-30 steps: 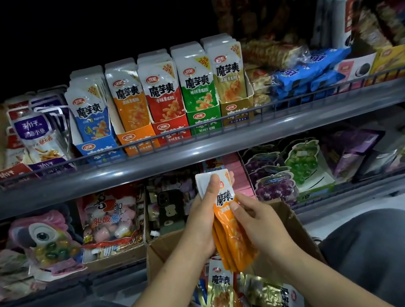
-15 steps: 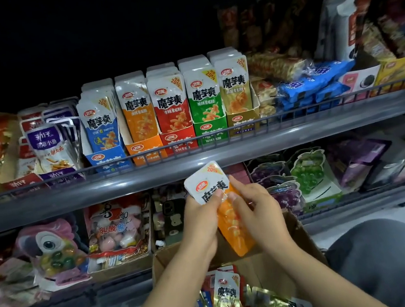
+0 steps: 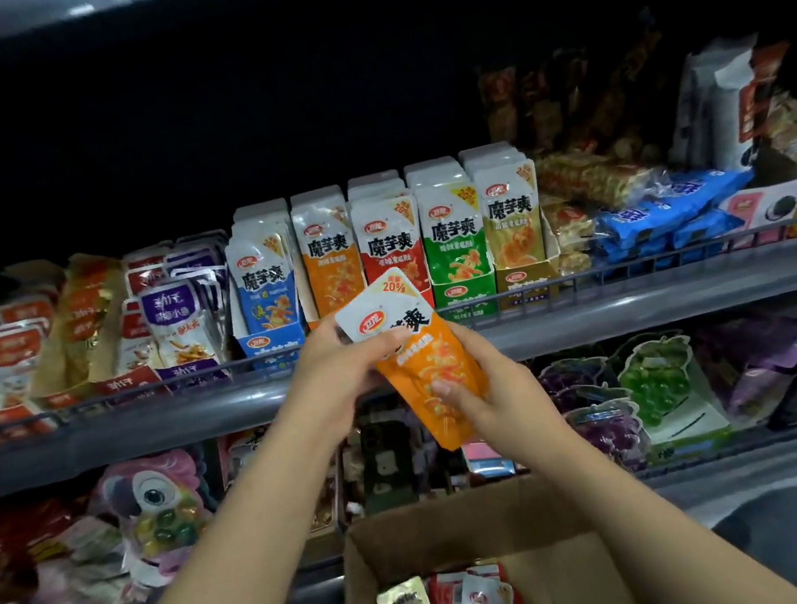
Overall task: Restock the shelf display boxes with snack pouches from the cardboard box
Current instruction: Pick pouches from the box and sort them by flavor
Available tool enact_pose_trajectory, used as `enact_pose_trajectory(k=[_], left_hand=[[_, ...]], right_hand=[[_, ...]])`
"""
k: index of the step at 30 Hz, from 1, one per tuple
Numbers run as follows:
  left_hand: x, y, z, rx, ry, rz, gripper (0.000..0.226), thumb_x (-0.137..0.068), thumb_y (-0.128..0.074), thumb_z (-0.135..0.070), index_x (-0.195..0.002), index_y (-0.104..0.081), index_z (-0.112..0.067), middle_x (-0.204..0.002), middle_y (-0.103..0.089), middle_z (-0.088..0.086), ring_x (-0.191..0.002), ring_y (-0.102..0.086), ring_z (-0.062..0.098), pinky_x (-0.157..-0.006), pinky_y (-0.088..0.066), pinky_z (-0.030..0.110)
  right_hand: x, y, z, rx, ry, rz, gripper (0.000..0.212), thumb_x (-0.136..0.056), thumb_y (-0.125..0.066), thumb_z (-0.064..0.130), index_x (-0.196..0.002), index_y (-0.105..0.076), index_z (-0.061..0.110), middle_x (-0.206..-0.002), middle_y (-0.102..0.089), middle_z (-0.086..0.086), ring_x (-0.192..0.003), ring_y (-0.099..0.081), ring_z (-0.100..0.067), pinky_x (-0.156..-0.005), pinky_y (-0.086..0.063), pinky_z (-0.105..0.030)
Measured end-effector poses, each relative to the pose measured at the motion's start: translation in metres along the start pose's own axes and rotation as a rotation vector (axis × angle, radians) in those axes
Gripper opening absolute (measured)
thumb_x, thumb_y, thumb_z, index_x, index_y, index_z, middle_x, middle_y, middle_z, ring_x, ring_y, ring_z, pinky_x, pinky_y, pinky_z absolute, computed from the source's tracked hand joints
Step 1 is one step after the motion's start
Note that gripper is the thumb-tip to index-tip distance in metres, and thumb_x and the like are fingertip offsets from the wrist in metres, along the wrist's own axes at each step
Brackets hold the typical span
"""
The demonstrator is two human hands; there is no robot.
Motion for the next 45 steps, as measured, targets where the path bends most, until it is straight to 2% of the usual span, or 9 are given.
enact_pose_trajectory(k=[6,8,13,17,22,27,33,42,45], left_hand=[[-0.024,0.028,-0.078,-0.625,-0.039,0.156,0.032,-0.072,-0.077,-0.002,-0.097,-0.064,-0.016,-0.089,-0.072,0.004,-0.074,-0.07,0.016,-0.063,-0.059,0.026],[-0.032,0.033,-0.103,-0.754,-0.089,0.115,0.025,-0.073,-0.077,-0.003,-0.092,-0.065,-0.014,-0.086,-0.072,0.003,-0.072,-0.069,0.015,-0.059,-0.058,0.025],[-0.052,0.05,-0.163,-0.962,-0.23,-0.054,0.022,-0.075,-0.077,-0.01,-0.092,-0.063,-0.014,-0.086,-0.068,0.003,-0.076,-0.066,0.016,-0.063,-0.051,0.026],[-0.077,0.056,-0.186,-1.111,-0.268,-0.119,0.041,-0.077,-0.077,-0.015,-0.115,-0.062,-0.014,-0.101,-0.067,0.007,-0.091,-0.065,0.023,-0.082,-0.052,0.036],[-0.104,0.048,-0.175,-1.177,-0.279,-0.115,0.049,-0.078,-0.076,-0.015,-0.124,-0.059,-0.014,-0.117,-0.063,0.007,-0.104,-0.059,0.024,-0.081,-0.048,0.033],[-0.122,0.037,-0.155,-1.216,-0.302,-0.105,0.048,-0.08,-0.074,-0.013,-0.125,-0.058,-0.013,-0.123,-0.061,0.008,-0.109,-0.058,0.025,-0.079,-0.045,0.031],[-0.137,0.029,-0.113,-1.312,-0.353,-0.142,0.061,-0.087,-0.066,-0.016,-0.142,-0.04,-0.02,-0.143,-0.043,0.007,-0.13,-0.038,0.032,-0.105,-0.038,0.04],[-0.121,0.037,-0.097,-1.226,-0.474,-0.152,0.077,-0.089,-0.064,-0.023,-0.15,-0.017,-0.029,-0.155,-0.016,-0.002,-0.141,-0.014,0.026,-0.113,-0.022,0.042],[-0.098,0.031,-0.099,-1.204,-0.633,-0.181,0.069,-0.093,-0.057,-0.031,-0.15,-0.02,-0.024,-0.158,-0.011,-0.001,-0.145,-0.007,0.023,-0.117,-0.008,0.04]], right_hand=[[-0.04,-0.007,0.04,0.134,0.149,-0.034,0.065,-0.093,-0.057,0.03,-0.147,-0.022,0.034,-0.133,-0.055,0.001,-0.115,-0.055,-0.024,-0.085,-0.044,-0.03],[-0.054,-0.015,0.049,0.091,0.171,-0.028,0.067,-0.092,-0.057,0.032,-0.148,-0.02,0.034,-0.133,-0.054,0.002,-0.114,-0.055,-0.021,-0.082,-0.042,-0.025],[-0.082,-0.025,0.057,0.152,0.157,-0.136,0.067,-0.096,-0.046,0.039,-0.151,-0.012,0.022,-0.146,-0.039,0.0,-0.131,-0.037,-0.017,-0.102,-0.032,-0.028],[-0.083,-0.037,0.048,0.364,0.208,-0.181,0.058,-0.098,-0.044,0.032,-0.149,-0.021,0.017,-0.151,-0.032,0.0,-0.14,-0.023,-0.016,-0.117,-0.013,-0.032],[-0.087,-0.058,0.03,0.536,0.258,-0.072,0.059,-0.097,-0.028,0.04,-0.151,-0.016,0.019,-0.156,-0.022,0.004,-0.145,-0.016,-0.012,-0.116,0.004,-0.027],[-0.084,-0.065,0.021,0.73,0.278,-0.096,0.057,-0.091,-0.031,0.041,-0.14,-0.045,0.015,-0.144,-0.047,-0.002,-0.134,-0.042,-0.022,-0.113,-0.01,-0.035],[-0.084,-0.065,0.02,0.794,0.301,-0.125,0.057,-0.09,-0.034,0.041,-0.14,-0.045,0.015,-0.144,-0.047,-0.003,-0.135,-0.041,-0.022,-0.113,-0.012,-0.036],[-0.081,-0.067,0.017,0.798,0.321,-0.131,0.059,-0.091,-0.034,0.039,-0.143,-0.039,0.012,-0.148,-0.04,-0.005,-0.139,-0.032,-0.024,-0.112,-0.011,-0.038],[-0.07,-0.062,0.02,0.74,0.323,-0.134,0.06,-0.091,-0.034,0.038,-0.144,-0.038,0.011,-0.15,-0.036,-0.006,-0.141,-0.027,-0.024,-0.113,-0.008,-0.037]])
Point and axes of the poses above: each hand's wrist, its own x-axis away from the middle knuckle, its own y-axis out of the back of the hand, z = x × y, the point moved 9 cm from there along -x, towards the middle knuckle
